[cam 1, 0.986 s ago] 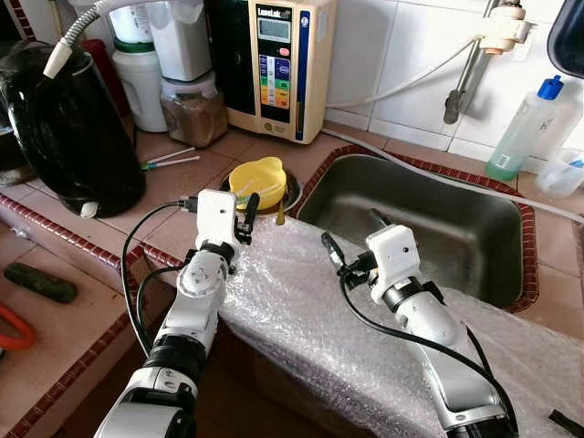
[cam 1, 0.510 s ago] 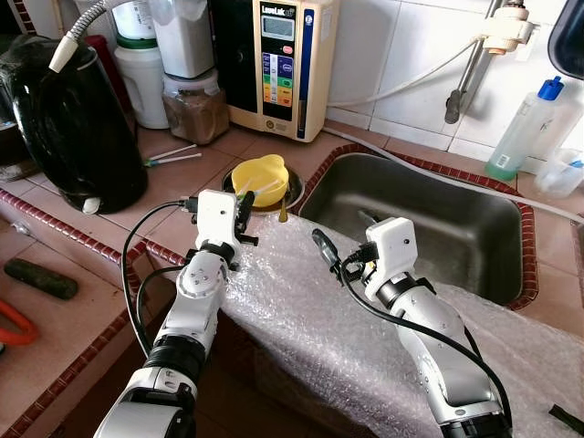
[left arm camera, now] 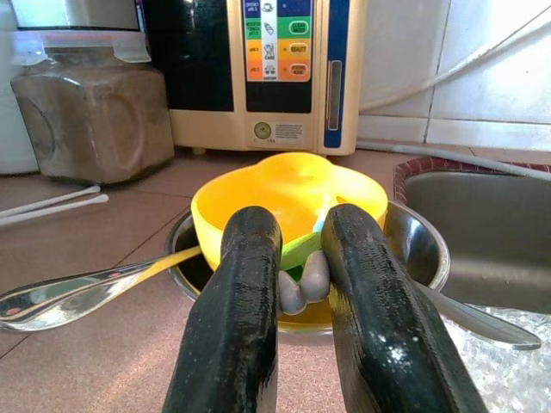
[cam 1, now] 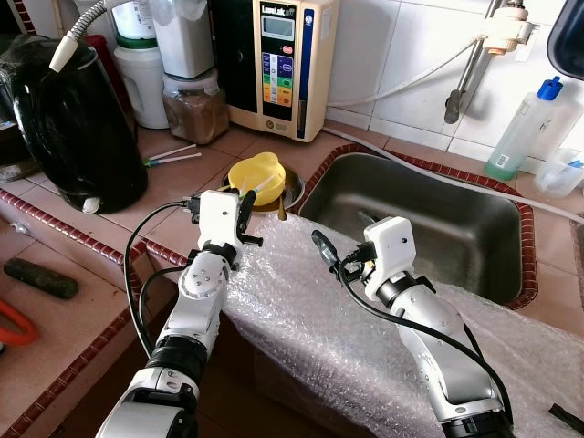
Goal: Kitchen organization
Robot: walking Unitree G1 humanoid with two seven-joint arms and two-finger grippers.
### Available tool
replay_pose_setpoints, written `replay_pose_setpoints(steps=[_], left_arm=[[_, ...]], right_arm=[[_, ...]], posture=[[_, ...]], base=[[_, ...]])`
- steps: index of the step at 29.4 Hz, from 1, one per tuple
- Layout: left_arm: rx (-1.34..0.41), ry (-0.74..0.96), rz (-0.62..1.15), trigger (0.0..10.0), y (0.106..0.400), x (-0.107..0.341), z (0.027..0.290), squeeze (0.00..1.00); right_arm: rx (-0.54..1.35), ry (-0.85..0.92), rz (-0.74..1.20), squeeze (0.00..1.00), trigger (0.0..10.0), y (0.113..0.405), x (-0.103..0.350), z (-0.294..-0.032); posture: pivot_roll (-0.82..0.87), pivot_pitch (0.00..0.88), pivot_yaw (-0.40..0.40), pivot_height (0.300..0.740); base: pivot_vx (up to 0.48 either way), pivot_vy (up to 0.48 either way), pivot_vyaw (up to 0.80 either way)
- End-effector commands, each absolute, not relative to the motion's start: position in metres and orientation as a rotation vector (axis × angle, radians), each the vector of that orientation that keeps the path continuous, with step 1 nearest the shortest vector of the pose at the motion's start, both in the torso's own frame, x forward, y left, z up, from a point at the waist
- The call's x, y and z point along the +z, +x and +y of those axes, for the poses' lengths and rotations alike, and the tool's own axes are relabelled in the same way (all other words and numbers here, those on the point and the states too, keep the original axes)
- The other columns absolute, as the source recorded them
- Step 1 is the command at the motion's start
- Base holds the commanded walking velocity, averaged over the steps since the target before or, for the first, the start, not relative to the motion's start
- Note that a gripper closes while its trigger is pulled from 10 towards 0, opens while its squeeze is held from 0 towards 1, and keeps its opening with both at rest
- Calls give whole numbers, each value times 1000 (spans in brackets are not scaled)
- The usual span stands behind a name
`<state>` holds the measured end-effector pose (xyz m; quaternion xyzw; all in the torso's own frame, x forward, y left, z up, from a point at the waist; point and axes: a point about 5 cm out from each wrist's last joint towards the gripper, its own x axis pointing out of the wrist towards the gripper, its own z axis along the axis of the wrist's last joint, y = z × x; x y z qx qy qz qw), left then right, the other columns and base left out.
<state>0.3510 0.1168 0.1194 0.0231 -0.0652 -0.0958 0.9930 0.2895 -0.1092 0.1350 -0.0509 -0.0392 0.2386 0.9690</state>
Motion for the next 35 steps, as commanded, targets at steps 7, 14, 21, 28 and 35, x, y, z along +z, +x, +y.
replay_pose_setpoints(steps=[7, 14, 21, 28, 35], left_arm=[[-246, 102, -320, 0, 346, 149, 101, 0], [-302, 114, -422, 0, 341, 169, 91, 0], [-374, -33, -438, 0, 338, 182, 81, 0], [-440, 94, -469, 0, 332, 176, 80, 0], [-603, 231, -495, 0, 316, 161, 65, 0]], right_arm=[[453, -119, -87, 0, 10000, 293, 137, -112], [414, -120, -97, 0, 10000, 300, 140, -117], [323, -84, -91, 0, 10000, 311, 143, -129], [260, 19, -70, 0, 10000, 320, 147, -141], [191, 280, -7, 0, 10000, 337, 155, -161]], posture=[[1, 0, -14, 740], [3, 0, -16, 740], [4, 0, -19, 740], [5, 0, -22, 740], [5, 0, -23, 740]], base=[[0, 0, 0], [0, 0, 0], [0, 0, 0], [0, 0, 0], [0, 0, 0]])
